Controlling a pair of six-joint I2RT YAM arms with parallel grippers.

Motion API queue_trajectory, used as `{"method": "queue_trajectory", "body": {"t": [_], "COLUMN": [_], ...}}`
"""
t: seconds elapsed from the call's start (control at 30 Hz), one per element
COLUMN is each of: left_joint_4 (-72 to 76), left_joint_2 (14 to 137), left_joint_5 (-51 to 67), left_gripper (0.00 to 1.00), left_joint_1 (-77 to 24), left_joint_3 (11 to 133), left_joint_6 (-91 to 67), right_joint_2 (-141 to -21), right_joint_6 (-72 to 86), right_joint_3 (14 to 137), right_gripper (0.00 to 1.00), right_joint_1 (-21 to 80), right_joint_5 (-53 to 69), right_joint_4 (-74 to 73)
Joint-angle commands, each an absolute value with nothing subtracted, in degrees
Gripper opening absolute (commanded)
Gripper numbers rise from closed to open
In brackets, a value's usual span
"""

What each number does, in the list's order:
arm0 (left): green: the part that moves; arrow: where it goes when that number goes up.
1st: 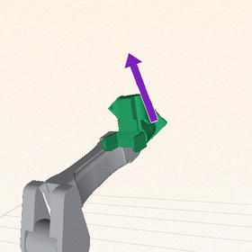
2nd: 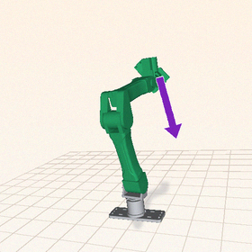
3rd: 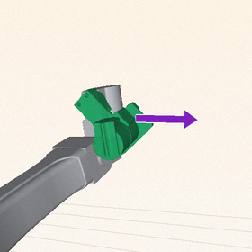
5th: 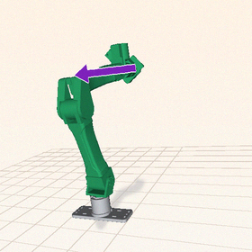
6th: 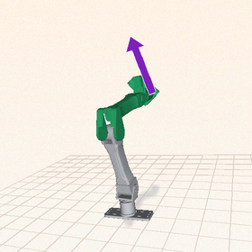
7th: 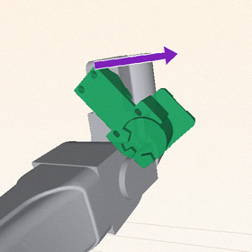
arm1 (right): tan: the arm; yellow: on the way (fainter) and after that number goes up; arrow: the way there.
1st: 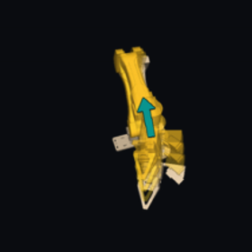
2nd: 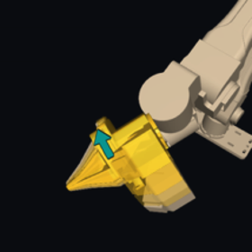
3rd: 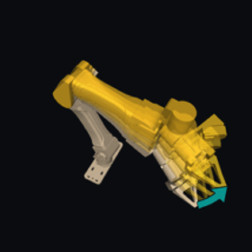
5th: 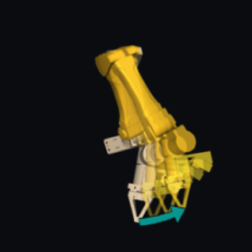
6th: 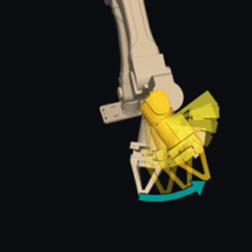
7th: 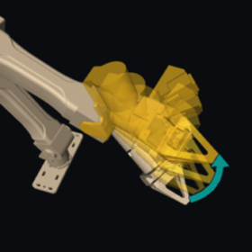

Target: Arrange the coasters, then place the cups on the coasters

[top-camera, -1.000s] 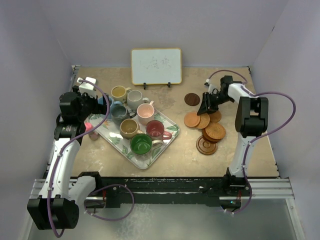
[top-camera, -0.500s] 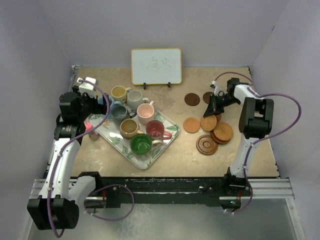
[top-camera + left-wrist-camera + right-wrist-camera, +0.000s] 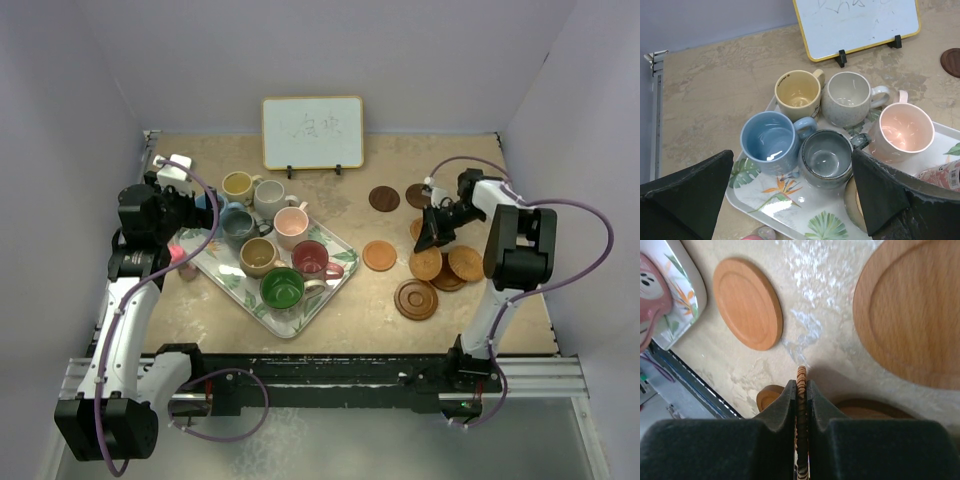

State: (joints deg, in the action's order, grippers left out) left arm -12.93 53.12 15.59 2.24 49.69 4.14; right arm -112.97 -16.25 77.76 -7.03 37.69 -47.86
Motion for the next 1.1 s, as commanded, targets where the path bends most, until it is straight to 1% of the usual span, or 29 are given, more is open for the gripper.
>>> {"method": "queue_trajectory", "body": {"t": [0.0, 0.23, 0.37, 0.53, 0.9, 1.07], "left_joint_4": [-10.99, -10.12, -9.93, -10.11, -10.46, -10.46], "left_joint_2": [51.95, 52.63, 52.84, 52.67, 53.02, 53.44], "left_joint_5": [15.81, 16.17, 16.3, 15.94, 15.89, 16.01], "left_gripper": [0.98, 0.98, 0.99, 0.98, 0.98, 0.99], "left_joint_1": [2.71, 2.72, 2.7, 2.72, 3.17, 3.38], "left_joint_3": [49.53, 49.57, 49.41, 49.3, 49.39, 49.61], "left_joint_6": [4.42, 4.04, 3.86, 4.26, 4.48, 4.52], "right_joint_2": [-108.97, -108.08, -107.16, -106.4, -109.04, -111.61], "right_joint_6": [-20.52, -22.44, -23.1, -23.9, -25.45, -23.01], "right_joint_3": [75.12, 71.62, 70.27, 70.06, 71.9, 74.91], "right_gripper": [0.0, 0.0, 0.0, 0.0, 0.0, 0.0], "right_joint_1": [-6.86, -5.96, -2.66, 1.71, 11.75, 13.18], "right_joint_5": [34.65, 33.57, 32.52, 34.7, 38.87, 39.28], "right_joint_4": [-51.11, -50.9, -50.52, -50.07, -47.28, -43.96]}}
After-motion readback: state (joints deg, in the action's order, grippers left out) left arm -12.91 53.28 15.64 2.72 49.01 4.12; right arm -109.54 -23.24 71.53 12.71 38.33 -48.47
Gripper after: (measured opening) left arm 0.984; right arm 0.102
